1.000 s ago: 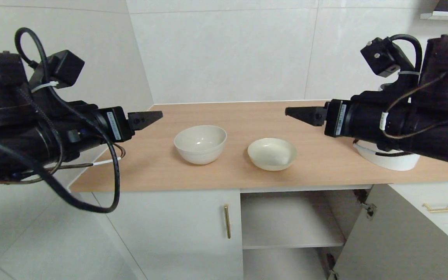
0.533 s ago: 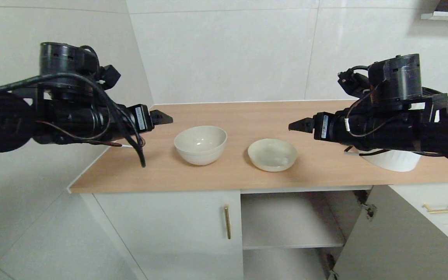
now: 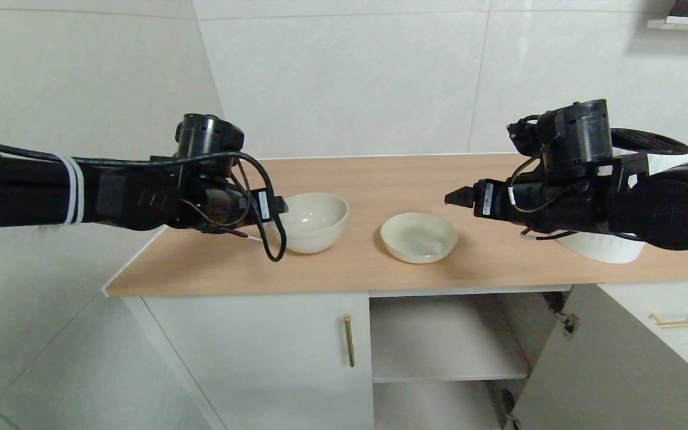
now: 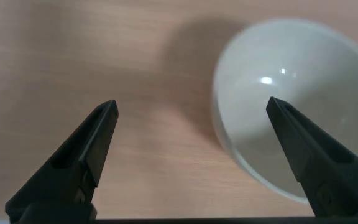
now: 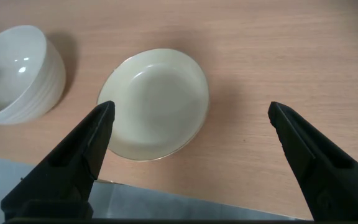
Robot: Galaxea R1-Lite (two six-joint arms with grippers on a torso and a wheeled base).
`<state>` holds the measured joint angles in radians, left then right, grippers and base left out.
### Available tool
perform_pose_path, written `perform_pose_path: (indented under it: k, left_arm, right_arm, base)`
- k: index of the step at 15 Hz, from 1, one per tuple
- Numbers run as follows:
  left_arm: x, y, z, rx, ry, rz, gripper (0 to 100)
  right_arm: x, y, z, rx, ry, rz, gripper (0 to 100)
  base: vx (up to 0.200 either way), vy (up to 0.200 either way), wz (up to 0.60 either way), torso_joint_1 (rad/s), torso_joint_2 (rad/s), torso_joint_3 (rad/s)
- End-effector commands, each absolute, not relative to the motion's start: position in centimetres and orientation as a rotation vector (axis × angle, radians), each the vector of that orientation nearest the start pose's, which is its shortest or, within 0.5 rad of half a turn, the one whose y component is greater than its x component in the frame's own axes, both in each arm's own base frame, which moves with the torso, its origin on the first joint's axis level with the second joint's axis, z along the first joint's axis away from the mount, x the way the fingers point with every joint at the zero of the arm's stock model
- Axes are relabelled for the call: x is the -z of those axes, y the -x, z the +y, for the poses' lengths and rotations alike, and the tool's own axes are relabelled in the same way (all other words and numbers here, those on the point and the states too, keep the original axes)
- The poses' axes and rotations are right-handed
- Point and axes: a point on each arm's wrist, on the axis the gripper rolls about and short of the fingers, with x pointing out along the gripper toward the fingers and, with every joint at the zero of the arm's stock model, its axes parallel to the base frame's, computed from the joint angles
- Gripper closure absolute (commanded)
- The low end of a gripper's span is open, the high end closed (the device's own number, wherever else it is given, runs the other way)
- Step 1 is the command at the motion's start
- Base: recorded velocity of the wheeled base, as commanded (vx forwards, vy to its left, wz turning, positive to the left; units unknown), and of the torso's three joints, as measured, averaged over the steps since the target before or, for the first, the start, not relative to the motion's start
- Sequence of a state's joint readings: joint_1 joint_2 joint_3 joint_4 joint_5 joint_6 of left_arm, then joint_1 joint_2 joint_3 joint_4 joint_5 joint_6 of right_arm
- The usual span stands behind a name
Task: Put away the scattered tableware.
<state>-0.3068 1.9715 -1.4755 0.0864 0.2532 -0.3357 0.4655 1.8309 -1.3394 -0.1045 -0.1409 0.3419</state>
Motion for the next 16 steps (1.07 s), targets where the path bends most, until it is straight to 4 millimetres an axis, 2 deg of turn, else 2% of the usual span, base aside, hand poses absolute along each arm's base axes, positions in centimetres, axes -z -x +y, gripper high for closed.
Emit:
perform_pose_path:
  k: [1, 2, 3, 7, 9, 12, 14, 16]
  left_arm:
    - [-18.6, -38.3, -12.3, -0.031, 0.149, 0.599, 0]
    - [-18.4, -38.5, -12.5, -0.03, 0.147, 0.603, 0]
    - [-18.3, -38.6, -12.5, -0.03, 0.146, 0.605, 100]
    - [-17.9, -38.9, -12.8, -0.025, 0.147, 0.61, 100]
    - [-18.8, -38.4, -13.1, -0.022, 0.184, 0.588, 100]
    - [-23.4, -34.7, -13.0, 0.009, 0.286, 0.498, 100]
    - [-25.6, -32.2, -12.1, 0.026, 0.304, 0.449, 100]
    - [-27.1, -30.7, -11.6, 0.036, 0.317, 0.413, 100]
  right_arm:
    - [-23.5, -32.5, 16.0, -0.253, -0.218, 0.423, 0]
    - [-23.4, -32.5, 16.0, -0.253, -0.218, 0.425, 0]
    - [-23.4, -32.5, 16.0, -0.253, -0.218, 0.425, 0]
    - [-23.4, -32.6, 16.1, -0.253, -0.224, 0.424, 0]
    - [-23.3, -32.8, 16.2, -0.251, -0.223, 0.427, 0]
    - [-22.0, -34.0, 16.8, -0.233, -0.202, 0.481, 0]
    - [-21.1, -35.1, 17.5, -0.169, -0.175, 0.562, 0]
    - [-19.9, -36.0, 18.4, -0.123, -0.17, 0.598, 0]
  base:
    - [0.0, 0.0, 0.0, 0.0, 0.0, 0.0]
    - [0.0, 0.0, 0.0, 0.0, 0.0, 0.0]
    - [0.0, 0.0, 0.0, 0.0, 0.0, 0.0]
    - [0.0, 0.0, 0.0, 0.0, 0.0, 0.0]
    - [0.0, 0.0, 0.0, 0.0, 0.0, 0.0]
    - [0.0, 0.0, 0.0, 0.0, 0.0, 0.0]
    - [0.0, 0.0, 0.0, 0.0, 0.0, 0.0]
    - [0.0, 0.0, 0.0, 0.0, 0.0, 0.0]
